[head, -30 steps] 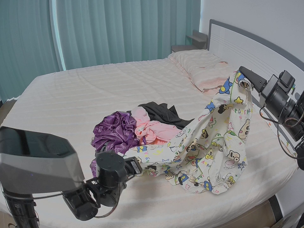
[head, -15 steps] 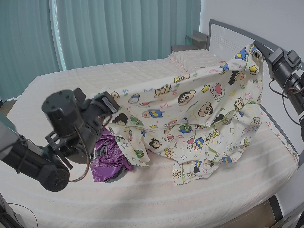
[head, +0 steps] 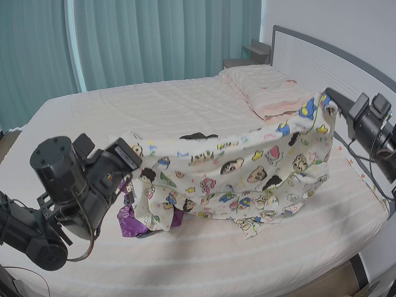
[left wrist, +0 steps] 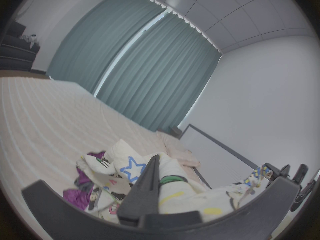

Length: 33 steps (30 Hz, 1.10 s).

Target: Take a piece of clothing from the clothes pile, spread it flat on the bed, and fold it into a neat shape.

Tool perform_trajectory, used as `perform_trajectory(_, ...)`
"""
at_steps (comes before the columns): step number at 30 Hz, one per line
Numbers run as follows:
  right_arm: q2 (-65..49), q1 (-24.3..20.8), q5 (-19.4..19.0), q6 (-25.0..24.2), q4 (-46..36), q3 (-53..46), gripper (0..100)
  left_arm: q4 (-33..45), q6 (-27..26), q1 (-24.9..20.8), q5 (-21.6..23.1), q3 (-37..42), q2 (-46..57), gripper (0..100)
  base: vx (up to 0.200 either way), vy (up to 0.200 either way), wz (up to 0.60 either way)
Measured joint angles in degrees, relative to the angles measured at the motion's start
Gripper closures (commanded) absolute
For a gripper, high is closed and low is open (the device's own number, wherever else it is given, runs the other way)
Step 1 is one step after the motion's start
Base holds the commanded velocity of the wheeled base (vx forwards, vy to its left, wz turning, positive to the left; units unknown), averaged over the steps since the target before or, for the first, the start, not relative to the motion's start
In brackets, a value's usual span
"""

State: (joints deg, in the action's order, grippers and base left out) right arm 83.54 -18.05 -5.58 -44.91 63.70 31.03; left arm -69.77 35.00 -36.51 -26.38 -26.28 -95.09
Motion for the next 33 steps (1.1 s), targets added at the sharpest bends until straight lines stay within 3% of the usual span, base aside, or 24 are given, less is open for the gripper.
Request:
perform_trajectory(5,0.61,-2.41,-3.19,-5.18,0.02,-6.96,100,0.09,7.53,-0.72,4.27,6.17,0.35,100,0.000,0.000,0.00)
perform_trajectory(10,3.74,-3.50,-4.56,-6.16,1.08,-9.73,100,0.06,10.15,-1.00,7.36,8.92,0.10,100,0.000,0.000,0.00)
perform_trajectory(19,8.68,-7.41,-4.67,-9.78,14.03,-14.36,100,-0.22,14.18,-0.94,9.72,9.36,-2.43,100,0.000,0.000,0.00)
perform_trajectory(33,9.45,-8.13,-4.07,-10.30,17.68,-16.36,100,-0.27,16.21,-0.59,9.80,9.53,-2.57,100,-0.200,0.000,0.00)
